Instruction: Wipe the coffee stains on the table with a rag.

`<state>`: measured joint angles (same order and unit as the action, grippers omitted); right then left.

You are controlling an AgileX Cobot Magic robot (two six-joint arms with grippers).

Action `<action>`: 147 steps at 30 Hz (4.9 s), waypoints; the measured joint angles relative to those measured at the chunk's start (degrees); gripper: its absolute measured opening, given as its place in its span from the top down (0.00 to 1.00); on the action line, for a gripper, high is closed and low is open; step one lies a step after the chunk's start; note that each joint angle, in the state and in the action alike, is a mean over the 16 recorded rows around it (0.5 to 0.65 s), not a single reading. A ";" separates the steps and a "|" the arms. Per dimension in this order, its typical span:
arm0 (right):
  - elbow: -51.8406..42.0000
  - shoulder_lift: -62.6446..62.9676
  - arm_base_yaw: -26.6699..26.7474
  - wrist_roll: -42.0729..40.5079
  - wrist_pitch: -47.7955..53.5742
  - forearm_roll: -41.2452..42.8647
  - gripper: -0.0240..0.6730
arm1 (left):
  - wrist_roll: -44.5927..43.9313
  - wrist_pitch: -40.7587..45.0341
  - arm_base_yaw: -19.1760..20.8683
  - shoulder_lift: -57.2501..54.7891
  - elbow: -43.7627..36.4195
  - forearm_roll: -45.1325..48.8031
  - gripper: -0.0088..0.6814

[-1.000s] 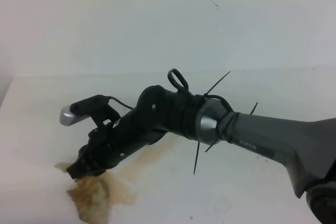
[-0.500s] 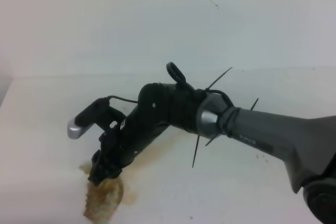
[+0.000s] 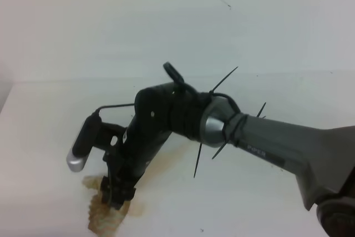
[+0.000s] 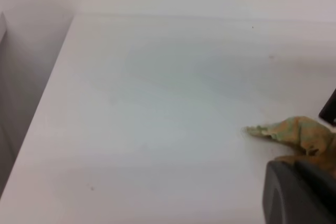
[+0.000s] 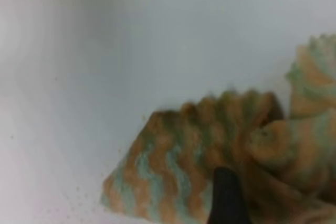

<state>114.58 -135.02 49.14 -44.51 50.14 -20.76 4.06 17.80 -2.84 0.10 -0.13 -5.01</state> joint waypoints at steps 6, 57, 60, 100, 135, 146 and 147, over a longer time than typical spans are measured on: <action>-1.46 -1.38 0.81 0.15 -0.65 0.01 0.35 | 0.00 0.05 0.00 -0.10 0.13 0.00 0.99; -2.02 3.05 -19.53 13.32 3.14 22.05 0.71 | 0.00 0.05 0.00 -0.10 0.13 0.00 0.99; -2.27 6.27 -20.67 13.71 5.40 22.25 0.71 | 0.00 0.05 0.00 -0.10 0.13 0.00 0.99; -36.43 39.23 -31.20 12.99 -6.52 5.94 0.41 | 0.00 0.05 0.00 -0.10 0.13 0.00 0.99; -79.77 109.89 -31.20 38.09 -17.98 13.88 0.96 | 0.00 0.05 0.00 -0.10 0.13 0.00 0.99; -87.24 112.11 -32.10 37.47 -16.25 14.95 0.96 | 0.00 0.05 0.00 -0.10 0.13 0.00 0.99; -87.91 112.84 -32.35 37.32 -16.25 15.30 0.96 | 0.00 0.05 0.00 -0.10 0.13 0.00 0.99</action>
<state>26.67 -22.18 16.79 -7.19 33.89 -5.45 4.06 17.85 -2.83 0.00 0.00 -5.01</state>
